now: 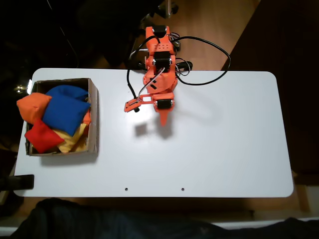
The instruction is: Grasp a bag and put it in the box.
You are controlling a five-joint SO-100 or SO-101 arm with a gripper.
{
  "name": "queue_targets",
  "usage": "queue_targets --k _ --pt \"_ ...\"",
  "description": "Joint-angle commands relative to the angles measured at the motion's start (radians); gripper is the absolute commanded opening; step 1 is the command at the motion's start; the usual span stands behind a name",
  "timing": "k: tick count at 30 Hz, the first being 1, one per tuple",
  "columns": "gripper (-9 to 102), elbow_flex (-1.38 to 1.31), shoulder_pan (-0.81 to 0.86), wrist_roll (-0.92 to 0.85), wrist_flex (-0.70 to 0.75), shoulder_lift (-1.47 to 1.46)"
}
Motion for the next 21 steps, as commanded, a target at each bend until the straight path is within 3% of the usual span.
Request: queue_targets --k 1,21 --pt "0 0.005 -0.006 0.002 0.04 0.012" --pt "0 -0.006 0.052 0.006 0.133 0.012"
